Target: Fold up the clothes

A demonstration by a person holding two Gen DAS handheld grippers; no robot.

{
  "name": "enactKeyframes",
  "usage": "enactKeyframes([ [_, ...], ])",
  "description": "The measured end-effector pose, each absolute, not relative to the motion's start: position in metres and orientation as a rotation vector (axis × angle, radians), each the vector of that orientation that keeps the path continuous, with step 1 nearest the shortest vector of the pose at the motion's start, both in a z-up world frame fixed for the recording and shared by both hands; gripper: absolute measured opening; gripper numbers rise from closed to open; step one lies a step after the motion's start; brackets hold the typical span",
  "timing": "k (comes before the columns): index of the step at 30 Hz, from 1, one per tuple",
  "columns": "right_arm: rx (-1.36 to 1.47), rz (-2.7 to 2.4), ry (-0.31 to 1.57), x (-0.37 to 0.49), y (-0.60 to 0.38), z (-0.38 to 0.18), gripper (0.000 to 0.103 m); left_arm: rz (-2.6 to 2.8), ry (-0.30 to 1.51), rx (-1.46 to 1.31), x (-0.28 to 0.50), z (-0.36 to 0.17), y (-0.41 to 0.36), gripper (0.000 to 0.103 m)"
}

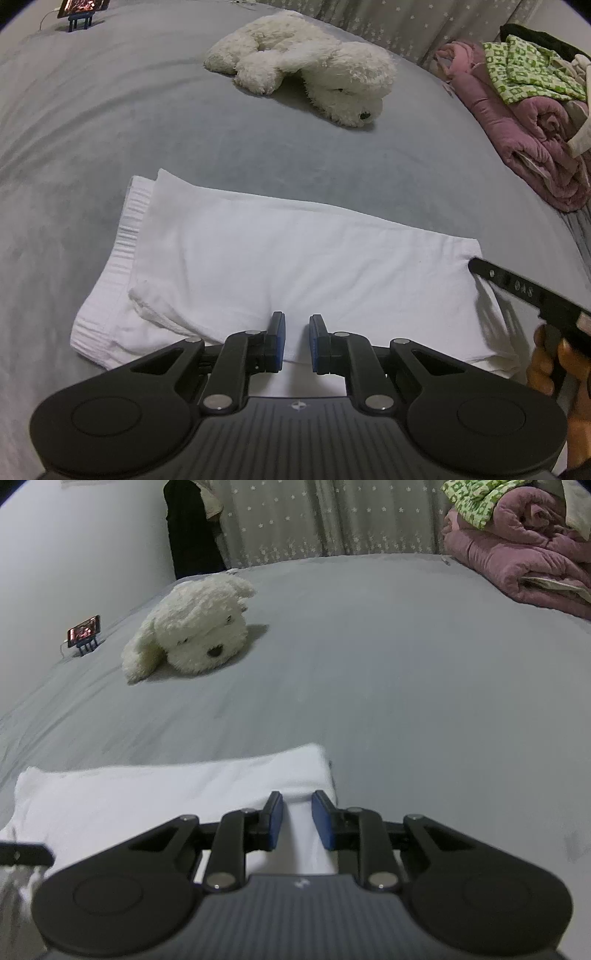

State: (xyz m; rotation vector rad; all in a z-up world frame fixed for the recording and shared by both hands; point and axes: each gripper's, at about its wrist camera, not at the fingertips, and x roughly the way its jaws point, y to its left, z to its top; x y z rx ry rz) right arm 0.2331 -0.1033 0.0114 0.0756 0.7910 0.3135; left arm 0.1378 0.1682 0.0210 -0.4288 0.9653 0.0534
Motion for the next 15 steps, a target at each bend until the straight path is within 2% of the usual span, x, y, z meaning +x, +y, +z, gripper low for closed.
enactKeyframes([
  [4,0.070,0.281,0.784,0.249,-0.098,0.010,0.018,0.052,0.964,-0.430,0.137,0.020,0.169,0.012],
  [6,0.024,0.242,0.782,0.253,-0.094,0.008,0.024,0.050,0.964,-0.438,0.137,0.020,0.171,0.012],
  [7,0.019,0.232,0.780,0.254,-0.094,0.008,0.024,0.049,0.964,-0.444,0.137,0.019,0.172,0.012],
  [12,-0.003,0.234,0.706,0.224,-0.095,0.021,0.024,0.051,0.964,-0.449,0.137,0.019,0.172,0.012],
  [15,0.016,0.265,0.725,0.204,-0.096,0.026,0.024,0.051,0.963,-0.446,0.136,0.020,0.171,0.012],
])
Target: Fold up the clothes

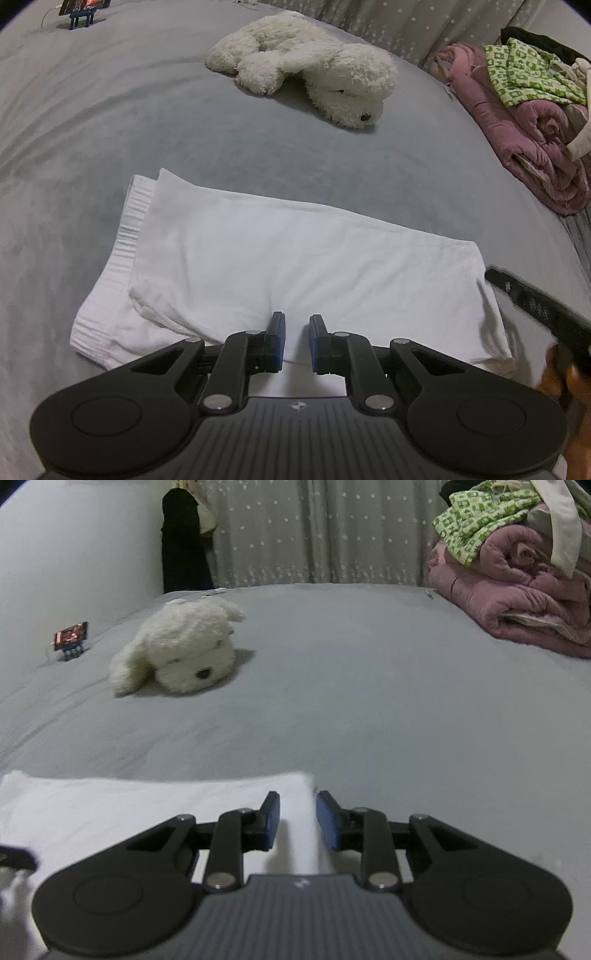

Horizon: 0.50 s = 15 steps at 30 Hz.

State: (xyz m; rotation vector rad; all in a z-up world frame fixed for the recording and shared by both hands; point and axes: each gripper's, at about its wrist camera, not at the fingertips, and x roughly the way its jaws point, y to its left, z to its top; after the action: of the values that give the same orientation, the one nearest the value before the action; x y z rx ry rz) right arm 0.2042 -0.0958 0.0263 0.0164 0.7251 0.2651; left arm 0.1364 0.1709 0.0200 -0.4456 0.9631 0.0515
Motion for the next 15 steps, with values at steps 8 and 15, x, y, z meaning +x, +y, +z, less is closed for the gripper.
enactKeyframes([
  [8,-0.127,0.284,0.823,0.148,-0.101,0.019,0.024,0.051,0.963,-0.457,0.135,0.021,0.173,0.012],
  [15,-0.108,0.260,0.836,0.136,-0.120,0.022,0.029,0.051,0.963,-0.466,0.134,0.021,0.175,0.012],
])
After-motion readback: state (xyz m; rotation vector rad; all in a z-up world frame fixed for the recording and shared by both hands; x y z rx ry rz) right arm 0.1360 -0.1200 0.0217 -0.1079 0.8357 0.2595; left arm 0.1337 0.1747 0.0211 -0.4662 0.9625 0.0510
